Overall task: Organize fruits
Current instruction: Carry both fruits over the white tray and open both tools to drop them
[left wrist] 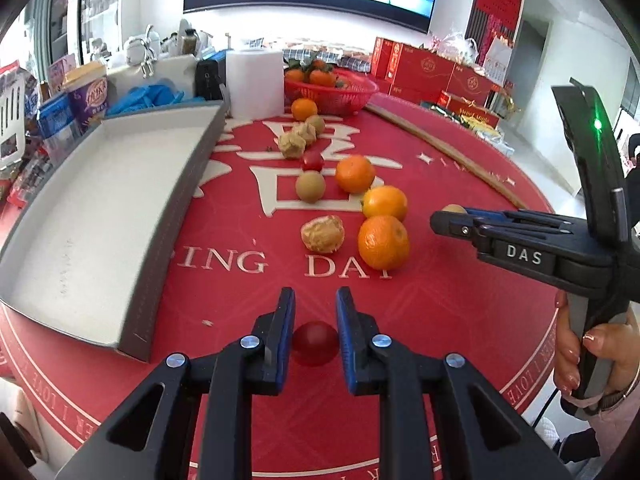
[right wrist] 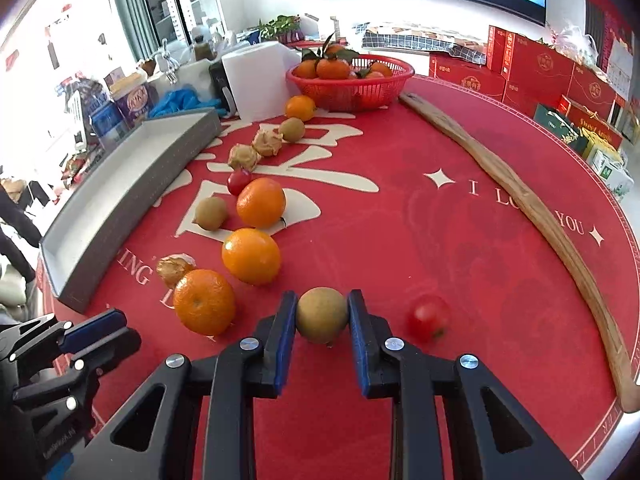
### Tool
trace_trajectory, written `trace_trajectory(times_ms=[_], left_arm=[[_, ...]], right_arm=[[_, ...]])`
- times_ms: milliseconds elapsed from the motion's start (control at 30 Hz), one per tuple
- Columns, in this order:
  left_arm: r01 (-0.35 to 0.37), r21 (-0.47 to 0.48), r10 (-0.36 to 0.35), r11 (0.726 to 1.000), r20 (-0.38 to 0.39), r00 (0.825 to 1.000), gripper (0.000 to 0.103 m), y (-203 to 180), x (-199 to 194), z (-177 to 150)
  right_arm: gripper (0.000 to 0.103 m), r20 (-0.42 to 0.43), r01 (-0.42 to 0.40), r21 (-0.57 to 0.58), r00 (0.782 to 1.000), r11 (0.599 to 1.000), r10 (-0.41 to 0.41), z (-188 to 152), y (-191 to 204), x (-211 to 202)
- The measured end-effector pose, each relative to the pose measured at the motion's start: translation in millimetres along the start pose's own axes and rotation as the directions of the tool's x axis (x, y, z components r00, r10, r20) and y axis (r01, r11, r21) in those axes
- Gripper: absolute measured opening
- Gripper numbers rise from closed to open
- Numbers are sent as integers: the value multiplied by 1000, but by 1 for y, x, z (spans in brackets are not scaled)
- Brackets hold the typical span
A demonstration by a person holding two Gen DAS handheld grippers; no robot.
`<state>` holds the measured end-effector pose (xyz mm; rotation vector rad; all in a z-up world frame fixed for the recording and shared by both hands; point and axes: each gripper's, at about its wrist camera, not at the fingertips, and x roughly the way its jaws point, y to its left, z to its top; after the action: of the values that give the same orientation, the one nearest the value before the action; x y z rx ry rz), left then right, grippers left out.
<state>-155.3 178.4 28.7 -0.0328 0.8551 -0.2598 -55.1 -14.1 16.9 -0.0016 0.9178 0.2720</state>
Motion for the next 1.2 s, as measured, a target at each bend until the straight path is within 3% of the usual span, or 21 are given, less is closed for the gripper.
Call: trace_trajectory(times_ms=[400, 800, 1033, 1200], left_arm=[[-15, -39, 18, 999, 77, 997, 23, 25, -27, 12], [-94, -146, 115, 985, 146, 983, 23, 91, -46, 26], [-164, -195, 194, 967, 150, 969, 23, 129, -43, 31], [-201, -232, 231, 952, 109, 967, 23, 157, -29, 31]], right_arm=[[27, -6, -30, -8, 1000, 1000, 30, 15, 19, -3], [27, -10, -110, -88, 994, 990, 109, 45, 76, 6], [27, -34, -175, -151, 985, 973, 172, 63, 122, 20], [27, -51, -213, -193, 977, 958, 207, 74, 157, 30]])
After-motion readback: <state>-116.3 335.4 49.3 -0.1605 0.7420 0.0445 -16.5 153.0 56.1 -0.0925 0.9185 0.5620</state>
